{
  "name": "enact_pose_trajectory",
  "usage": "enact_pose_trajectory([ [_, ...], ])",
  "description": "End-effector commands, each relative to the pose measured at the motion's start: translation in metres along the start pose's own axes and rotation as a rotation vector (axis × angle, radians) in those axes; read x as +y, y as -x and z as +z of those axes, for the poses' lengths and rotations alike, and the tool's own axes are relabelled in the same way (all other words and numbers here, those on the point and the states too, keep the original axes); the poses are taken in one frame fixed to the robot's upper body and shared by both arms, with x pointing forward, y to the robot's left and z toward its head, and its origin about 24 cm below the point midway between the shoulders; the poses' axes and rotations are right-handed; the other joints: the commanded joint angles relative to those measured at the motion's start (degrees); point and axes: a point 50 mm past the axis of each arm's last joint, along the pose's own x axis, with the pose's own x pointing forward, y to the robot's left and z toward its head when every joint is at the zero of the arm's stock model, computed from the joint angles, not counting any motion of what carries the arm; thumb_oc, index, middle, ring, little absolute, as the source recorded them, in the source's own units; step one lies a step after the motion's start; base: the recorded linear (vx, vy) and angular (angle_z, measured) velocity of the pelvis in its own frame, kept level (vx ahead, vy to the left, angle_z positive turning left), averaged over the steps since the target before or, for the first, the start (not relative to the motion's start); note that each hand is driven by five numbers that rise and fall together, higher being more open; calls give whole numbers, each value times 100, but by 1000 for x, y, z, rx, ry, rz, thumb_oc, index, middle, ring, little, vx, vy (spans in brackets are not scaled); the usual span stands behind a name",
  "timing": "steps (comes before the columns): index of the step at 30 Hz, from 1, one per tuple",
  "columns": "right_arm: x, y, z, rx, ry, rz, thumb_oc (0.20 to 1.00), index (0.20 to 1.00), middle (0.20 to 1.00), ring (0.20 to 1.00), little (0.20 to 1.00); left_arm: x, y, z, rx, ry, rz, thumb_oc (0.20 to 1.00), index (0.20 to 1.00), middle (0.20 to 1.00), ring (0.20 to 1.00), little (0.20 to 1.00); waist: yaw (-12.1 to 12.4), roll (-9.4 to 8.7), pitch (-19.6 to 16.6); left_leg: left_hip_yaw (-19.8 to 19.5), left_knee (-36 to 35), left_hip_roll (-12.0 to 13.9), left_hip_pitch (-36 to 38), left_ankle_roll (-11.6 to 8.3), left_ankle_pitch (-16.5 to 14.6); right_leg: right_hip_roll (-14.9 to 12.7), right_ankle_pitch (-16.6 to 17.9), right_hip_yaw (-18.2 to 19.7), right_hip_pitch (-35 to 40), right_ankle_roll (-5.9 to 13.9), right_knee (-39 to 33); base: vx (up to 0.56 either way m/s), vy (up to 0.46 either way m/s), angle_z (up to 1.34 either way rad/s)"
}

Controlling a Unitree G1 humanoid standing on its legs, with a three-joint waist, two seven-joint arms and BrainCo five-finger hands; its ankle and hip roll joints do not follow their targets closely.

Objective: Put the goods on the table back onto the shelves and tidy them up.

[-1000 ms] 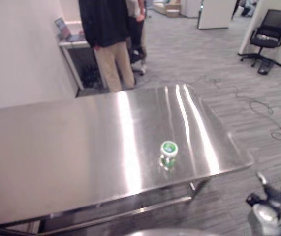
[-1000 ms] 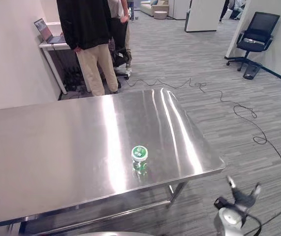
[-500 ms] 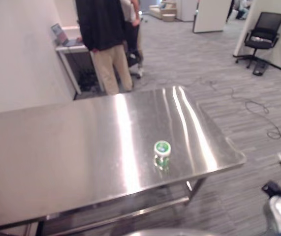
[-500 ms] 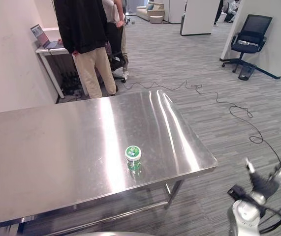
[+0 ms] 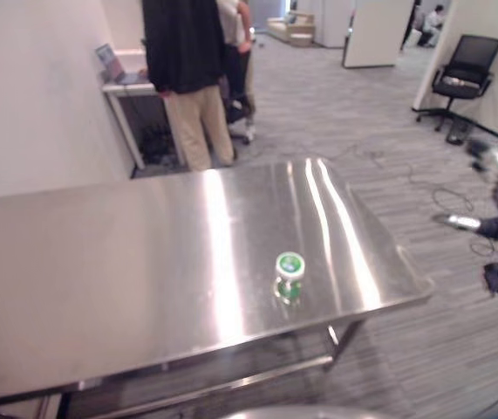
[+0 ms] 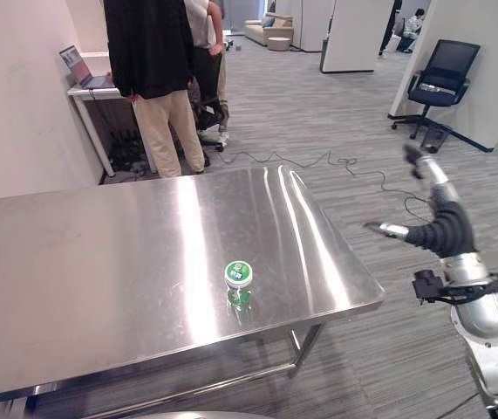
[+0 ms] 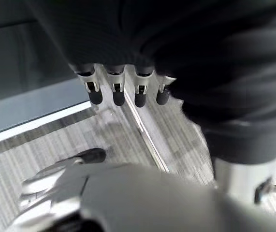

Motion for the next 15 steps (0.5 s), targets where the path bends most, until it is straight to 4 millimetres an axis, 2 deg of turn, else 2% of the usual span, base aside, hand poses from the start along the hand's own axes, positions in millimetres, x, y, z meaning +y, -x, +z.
enact_pose_trajectory([
  [1,4,-23,18,-99,-34,148,1000,1000,1000,1000,1000,-10,-5,23,-65,-94,-83,1000,1000,1000,1000,1000,324,-104,115,80,44,92,19,28,-244,-491,86,98,-74,381,113,-36,13,3],
  [2,10,-31,26,-124,-19,247,1000,1000,1000,1000,1000,-11,-5,24,-69,-104,-94,1000,1000,1000,1000,1000,359,-116,102,57,44,100,4,17,-228,-502,86,71,-58,379,112,-23,8,7],
  [5,16,-35,27,-117,16,333,1000,1000,1000,1000,1000,-12,-5,23,-66,-104,-108,1000,1000,1000,1000,1000,396,-112,69,15,44,105,-17,3,-217,-523,69,0,-24,384,113,-7,8,8],
  [10,23,-38,26,-120,5,371,1000,1000,1000,1000,1000,-12,-5,23,-63,-84,-105,1000,1000,1000,1000,1000,419,-115,59,-24,44,95,-27,2,-213,-536,56,-33,-2,383,122,0,5,10],
  [14,39,-43,16,-80,13,439,1000,1000,1000,1000,1000,-13,-5,28,-81,-93,-108,1000,1000,1000,1000,1000,488,-121,64,-69,44,84,-37,1,-224,-551,27,-93,26,379,130,-1,4,2],
  [15,46,-47,8,-53,38,450,1000,1000,1000,1000,1000,-14,-6,31,-91,-105,-111,1000,1000,1000,1000,1000,517,-121,70,-90,44,83,-38,4,-229,-557,23,-111,39,380,127,-1,13,7],
])
